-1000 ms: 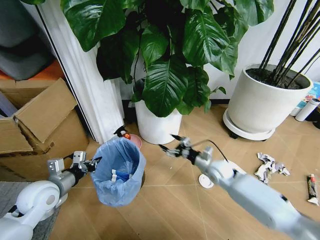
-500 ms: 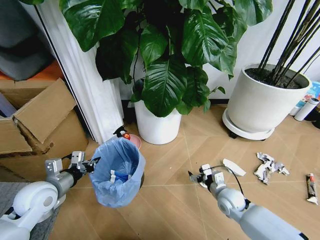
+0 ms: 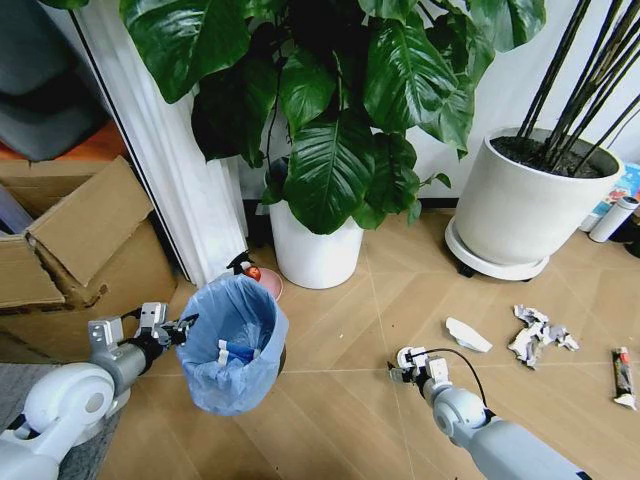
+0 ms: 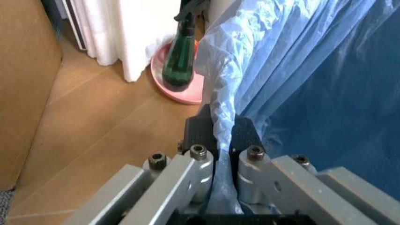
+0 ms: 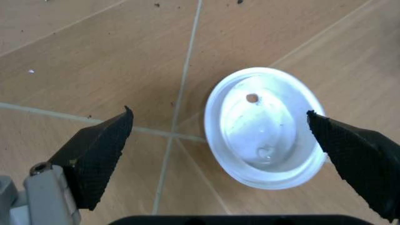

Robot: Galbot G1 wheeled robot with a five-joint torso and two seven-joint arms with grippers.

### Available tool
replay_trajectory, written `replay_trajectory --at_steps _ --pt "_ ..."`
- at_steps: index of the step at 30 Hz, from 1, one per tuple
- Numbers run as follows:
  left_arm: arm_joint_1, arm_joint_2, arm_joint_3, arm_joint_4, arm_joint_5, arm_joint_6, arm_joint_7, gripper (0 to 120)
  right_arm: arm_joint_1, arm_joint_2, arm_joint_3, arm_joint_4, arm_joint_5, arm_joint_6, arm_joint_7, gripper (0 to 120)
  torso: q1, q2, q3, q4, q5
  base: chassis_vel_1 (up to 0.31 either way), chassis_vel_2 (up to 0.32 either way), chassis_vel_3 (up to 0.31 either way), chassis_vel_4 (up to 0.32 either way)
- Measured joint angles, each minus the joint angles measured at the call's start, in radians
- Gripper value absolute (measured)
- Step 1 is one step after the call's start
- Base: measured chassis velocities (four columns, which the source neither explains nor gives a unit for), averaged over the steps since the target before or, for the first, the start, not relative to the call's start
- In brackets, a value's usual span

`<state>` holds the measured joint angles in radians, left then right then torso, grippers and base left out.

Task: Pick up the trash bin and place the garbage on the floor into it.

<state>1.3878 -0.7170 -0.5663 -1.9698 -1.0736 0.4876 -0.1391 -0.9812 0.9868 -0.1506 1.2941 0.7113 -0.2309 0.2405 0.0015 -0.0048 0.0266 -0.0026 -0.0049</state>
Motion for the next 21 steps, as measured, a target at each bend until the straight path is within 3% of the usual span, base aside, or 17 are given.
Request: replay_trajectory --at_steps 9,14,15,21 --pt "0.003 0.002 -0.010 0.004 -0.004 0.000 0.001 0 0.033 0.039 -0.029 -0.069 0.024 0.008 -0.028 100 0.000 0.000 0.000 0.0001 0.0000 0.000 0.000 0.000 0.000" --pt "0.004 0.002 -0.013 0.005 -0.004 0.000 0.001 0 0.043 0.058 -0.031 -0.101 0.037 0.012 -0.036 86 0.000 0.000 0.000 0.0001 0.0001 0.000 0.000 0.000 0.000" --pt "0.004 0.002 -0.013 0.005 -0.004 0.000 0.002 0 0.046 0.063 -0.033 -0.110 0.041 0.012 -0.037 79 0.000 0.000 0.000 0.0001 0.0000 0.000 0.000 0.000 0.000" --pt "0.002 -0.001 -0.013 0.008 -0.005 0.000 0.002 0 0.052 0.066 -0.036 -0.130 0.041 0.014 -0.037 59 0.000 0.000 0.000 -0.0003 -0.0005 0.000 0.000 0.000 0.000"
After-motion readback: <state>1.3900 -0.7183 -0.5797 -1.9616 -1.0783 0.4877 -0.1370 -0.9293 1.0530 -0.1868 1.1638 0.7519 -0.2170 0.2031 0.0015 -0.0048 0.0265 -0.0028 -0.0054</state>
